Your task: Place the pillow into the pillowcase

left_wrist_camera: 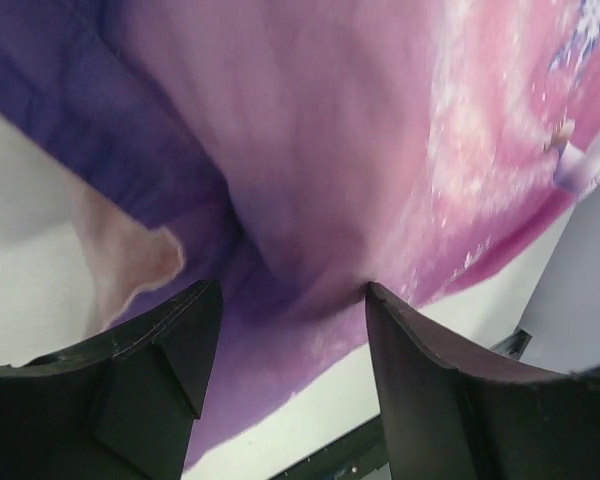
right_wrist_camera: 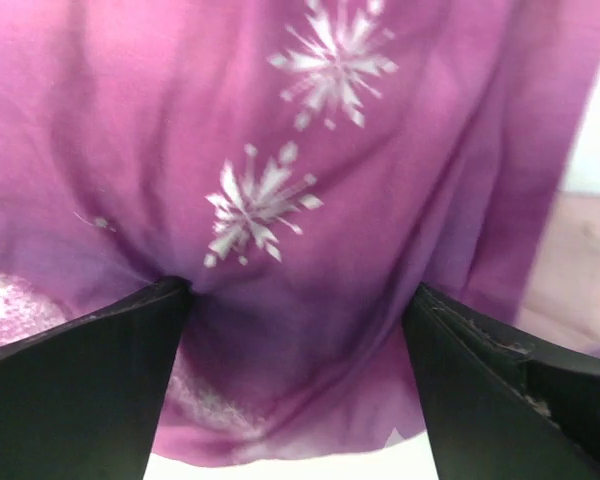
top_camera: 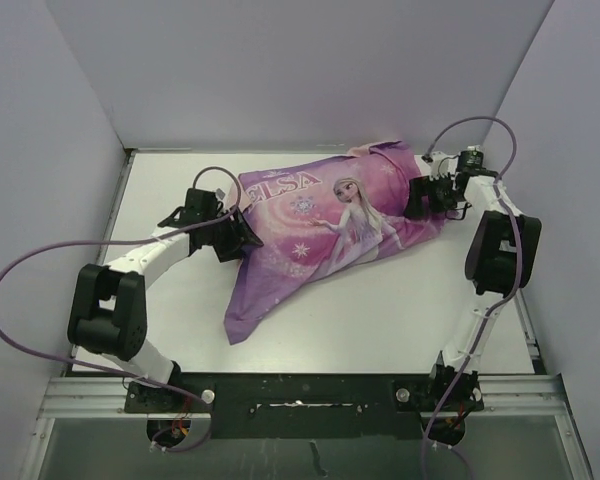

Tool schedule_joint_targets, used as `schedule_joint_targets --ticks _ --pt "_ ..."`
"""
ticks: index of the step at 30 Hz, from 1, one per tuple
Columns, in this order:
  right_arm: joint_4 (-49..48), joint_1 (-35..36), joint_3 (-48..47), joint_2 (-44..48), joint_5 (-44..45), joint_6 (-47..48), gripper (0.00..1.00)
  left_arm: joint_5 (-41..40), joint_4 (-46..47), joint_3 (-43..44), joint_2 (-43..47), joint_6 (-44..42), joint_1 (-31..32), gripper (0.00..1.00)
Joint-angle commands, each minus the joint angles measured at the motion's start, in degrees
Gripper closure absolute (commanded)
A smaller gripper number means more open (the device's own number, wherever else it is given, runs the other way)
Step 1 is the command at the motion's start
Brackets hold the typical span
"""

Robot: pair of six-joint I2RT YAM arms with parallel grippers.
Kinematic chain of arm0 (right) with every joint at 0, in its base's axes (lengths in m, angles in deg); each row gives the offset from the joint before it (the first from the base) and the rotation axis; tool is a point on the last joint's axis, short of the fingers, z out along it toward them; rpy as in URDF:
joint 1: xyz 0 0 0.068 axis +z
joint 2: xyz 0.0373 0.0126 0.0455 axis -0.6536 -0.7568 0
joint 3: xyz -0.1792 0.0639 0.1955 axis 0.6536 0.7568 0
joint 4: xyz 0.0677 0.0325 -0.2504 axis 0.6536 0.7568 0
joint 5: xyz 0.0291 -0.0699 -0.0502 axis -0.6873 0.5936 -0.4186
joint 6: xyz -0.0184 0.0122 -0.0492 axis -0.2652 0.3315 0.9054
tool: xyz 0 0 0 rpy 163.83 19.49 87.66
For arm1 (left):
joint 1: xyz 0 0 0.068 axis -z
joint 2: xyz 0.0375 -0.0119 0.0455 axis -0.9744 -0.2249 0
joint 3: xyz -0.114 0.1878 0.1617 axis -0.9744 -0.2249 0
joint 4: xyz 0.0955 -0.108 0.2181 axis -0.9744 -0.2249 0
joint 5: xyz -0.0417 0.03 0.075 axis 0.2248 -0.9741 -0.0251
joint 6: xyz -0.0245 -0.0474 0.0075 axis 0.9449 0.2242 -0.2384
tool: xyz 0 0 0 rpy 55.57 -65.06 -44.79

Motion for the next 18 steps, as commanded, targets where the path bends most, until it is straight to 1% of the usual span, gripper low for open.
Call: schedule_joint_targets --ticks 1,3,5,6,8,10,12,14,16,17,18 --pt "9.84 5.54 -1.98 1.00 -10.39 9.75 0.15 -1.38 0.26 8.76 -5.62 -4.51 -1.44 0.43" --pt "14.40 9.18 0.07 3.31 -16.29 15.20 0.21 -4.70 -2.17 10.40 -5.40 -5.53 -3.78 0.42" --pt "17.38 12.79 3.16 7.85 -22.10 18.98 0.26 -7.43 -3.30 10.67 -2.60 -6.36 -6.77 0.40" --pt "17.97 14.61 5.24 11.56 -24.03 19.88 0.29 -8.35 -3.29 10.45 -0.70 -7.10 -8.34 0.40" --pt "17.36 17.16 7.74 16.64 -25.78 19.28 0.33 -8.76 -2.99 9.44 4.48 -9.17 -11.56 0.37" --pt "15.13 17.92 8.59 20.07 -24.75 15.60 0.32 -8.37 -3.74 8.44 7.76 -11.50 -14.62 0.31" --pt "16.45 17.38 6.88 21.39 -24.14 15.08 0.28 -7.89 -5.26 7.30 10.09 -14.66 -17.25 0.25" --pt "18.43 16.25 5.02 21.99 -24.20 15.89 0.19 -8.37 -7.58 5.65 11.51 -17.38 -20.14 0.20" --pt "18.46 15.46 4.09 22.91 -22.58 16.44 0.06 -7.29 -9.27 4.66 11.87 -19.63 -22.73 0.19" --pt "17.80 15.47 4.03 23.48 -20.05 17.04 0.01 -6.13 -10.08 4.58 11.83 -20.93 -23.85 0.19" --pt "16.54 15.79 4.47 24.35 -16.13 17.25 0.02 -5.35 -10.74 4.54 11.76 -21.81 -24.52 0.19"
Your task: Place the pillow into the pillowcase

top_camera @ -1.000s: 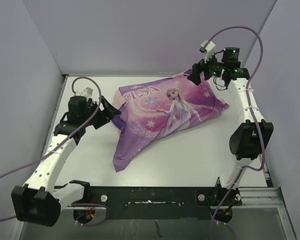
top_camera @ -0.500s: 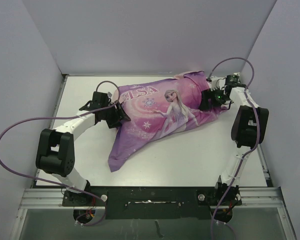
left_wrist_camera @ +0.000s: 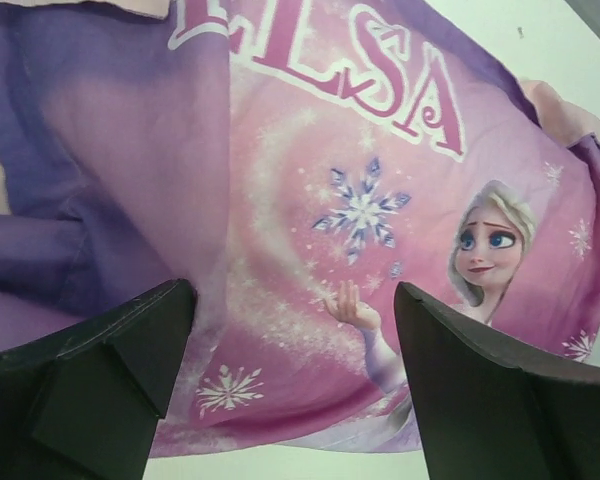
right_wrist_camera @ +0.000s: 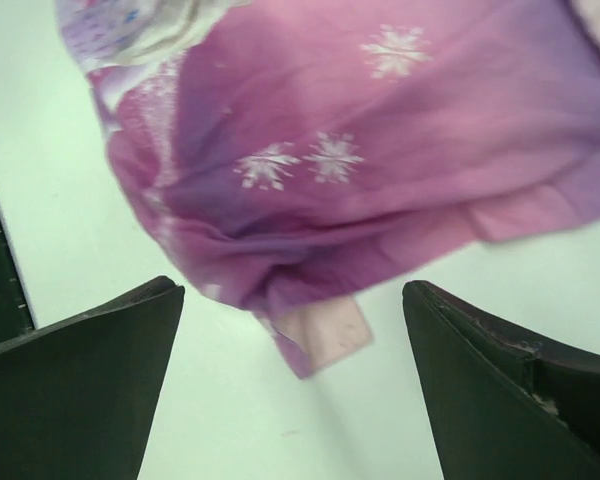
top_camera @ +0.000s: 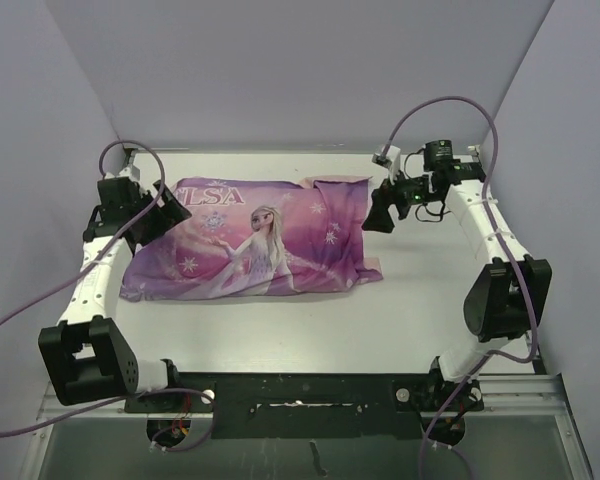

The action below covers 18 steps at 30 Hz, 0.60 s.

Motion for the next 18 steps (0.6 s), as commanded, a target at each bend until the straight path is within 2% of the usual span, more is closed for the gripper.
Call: schedule_joint_targets --ticks 1,4,8,11,13,16,18 --pt "-2.82 -1.13 -0.55 3.77 8.90 2.13 0.02 2.94 -4.83 -1.25 0.95 -7.83 -3.47 0.19" --pt "-5.55 -1.86 1.31 4.95 16.50 3.77 0.02 0.98 -5.71 -0.45 0.22 -11.76 -4.78 0.17" --pt "-3.59 -5.04 -0.36 5.10 14.40 2.87 0.02 2.28 -8.42 3.29 -4.91 -16.80 -7.72 0.14" --pt "-6.30 -4.58 1.43 9.40 18.91 3.05 0.02 4.08 -13.14 8.26 -8.12 -17.86 -8.42 0.14" --pt "-7.32 -5.10 1.04 11.10 20.92 0.31 0.02 5.11 -12.59 9.07 -5.35 -18.49 -7.62 0.15" --pt "-6.79 -7.27 -2.30 12.82 23.05 -6.33 0.02 -0.80 -13.92 11.56 2.00 -21.24 -5.26 0.12" --pt "-6.51 -9.71 -4.28 14.50 20.18 -9.20 0.02 0.39 -12.08 11.52 7.47 -20.46 -5.89 0.03"
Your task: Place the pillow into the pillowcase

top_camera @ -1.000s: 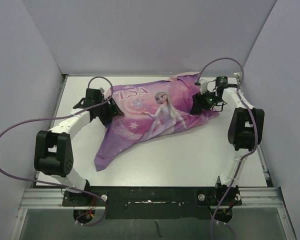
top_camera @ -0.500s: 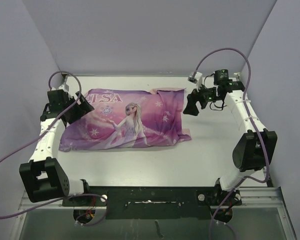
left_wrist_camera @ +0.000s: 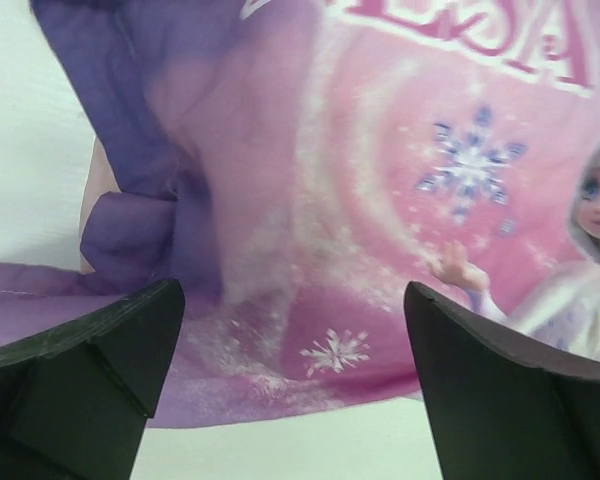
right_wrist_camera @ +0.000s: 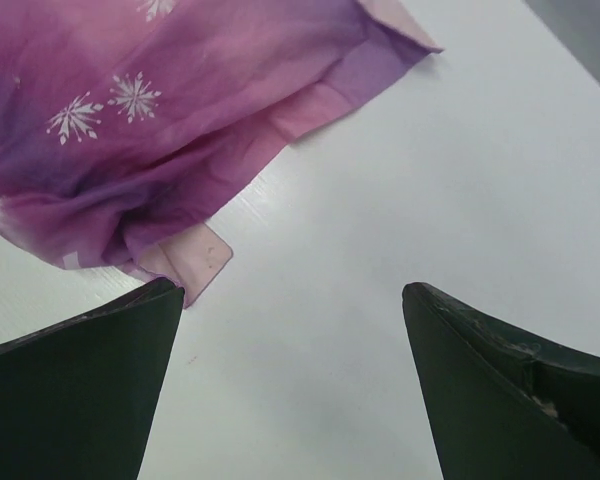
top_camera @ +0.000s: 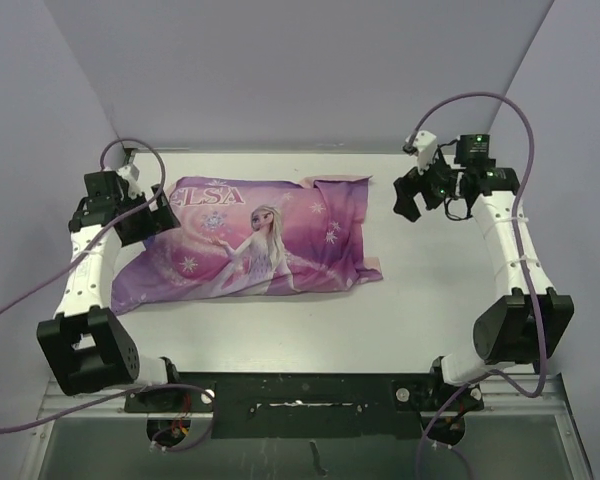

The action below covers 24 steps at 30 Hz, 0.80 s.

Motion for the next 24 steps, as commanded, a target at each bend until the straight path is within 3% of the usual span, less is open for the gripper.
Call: schedule_joint_targets --ticks 1,9,14,17,24 --pt "-2.07 -4.62 -6.51 6.01 -2.03 -8.02 0.02 1.05 2.75 4.92 14.89 -1.25 -0.06 0.02" --pt "-5.35 -6.20 -10.91 8.12 -1.61 -21.86 0.02 20.41 10.26 9.81 18.38 19.74 -0.85 0.02" --pt "-5.69 -6.29 -12.77 8.54 -5.03 -23.21 0.02 22.52 5.78 16.52 18.30 20.13 -0.87 0.02" --pt "-6.40 -6.83 -13.34 8.60 -7.15 -23.77 0.02 27.16 8.94 17.09 19.26 22.42 -0.90 0.02" --pt "-7.04 -7.73 -11.22 10.09 -8.87 -25.01 0.02 26.14 7.65 17.57 20.23 21.97 -0.86 0.02"
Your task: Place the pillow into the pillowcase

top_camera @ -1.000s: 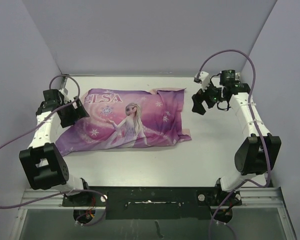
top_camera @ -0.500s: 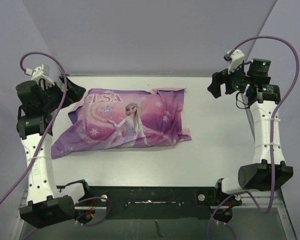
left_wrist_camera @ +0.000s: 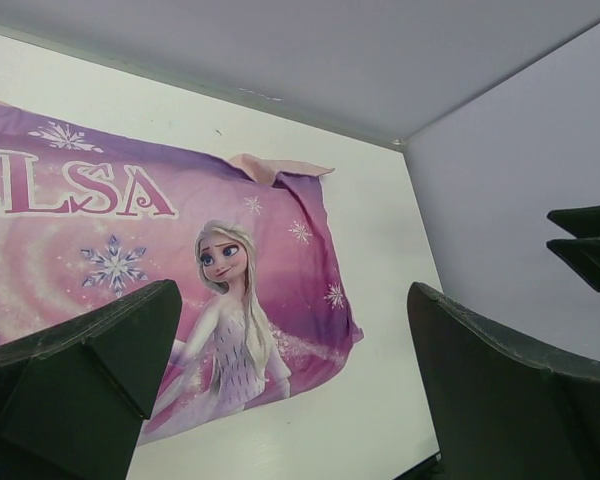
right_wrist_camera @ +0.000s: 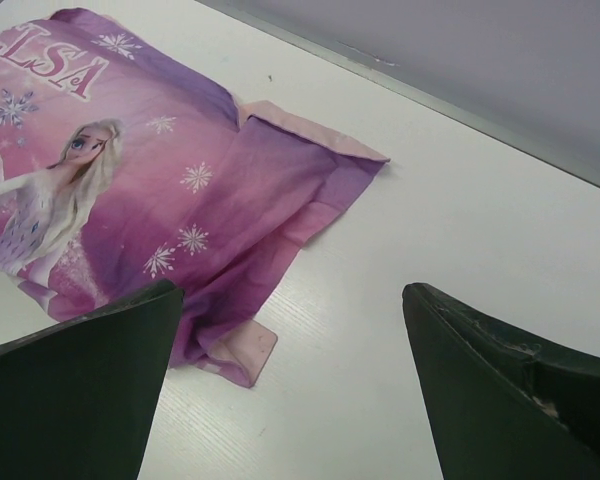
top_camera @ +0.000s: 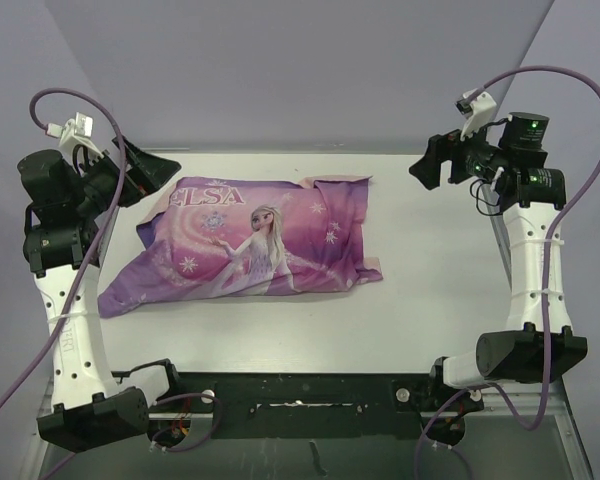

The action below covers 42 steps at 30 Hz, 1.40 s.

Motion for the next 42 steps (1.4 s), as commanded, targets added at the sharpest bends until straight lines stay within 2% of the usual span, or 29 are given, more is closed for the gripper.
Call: schedule_joint_targets --ticks 1,10,21,25,29,42 --pt "-3.18 -0.87 0.15 3.16 -1.94 -2.13 0.02 1.70 1.76 2.78 1.54 0.62 -0.11 0.02" --pt "-3.20 -1.16 3.76 5.59 1.18 -2.40 0.02 -1.00 -0.78 3.31 2.13 -1.17 -0.04 0.02" --pt "-3.41 -1.08 5.32 5.68 -1.69 -3.11 0.02 -4.32 -3.74 1.40 4.59 -3.84 -0.01 0.02" --pt "-4.38 -0.56 5.56 5.20 -1.78 -3.26 0.02 -4.47 -4.88 0.41 6.44 -4.08 -0.01 0.02" --pt "-5.72 -0.48 7.47 5.18 -1.75 -4.10 0.02 -3.41 -1.97 -1.72 8.78 -1.94 0.00 0.02" --pt "-5.83 -0.90 8.49 6.06 0.77 -3.70 0.02 -2.48 -2.41 -2.25 9.03 -2.25 -0.04 0.02"
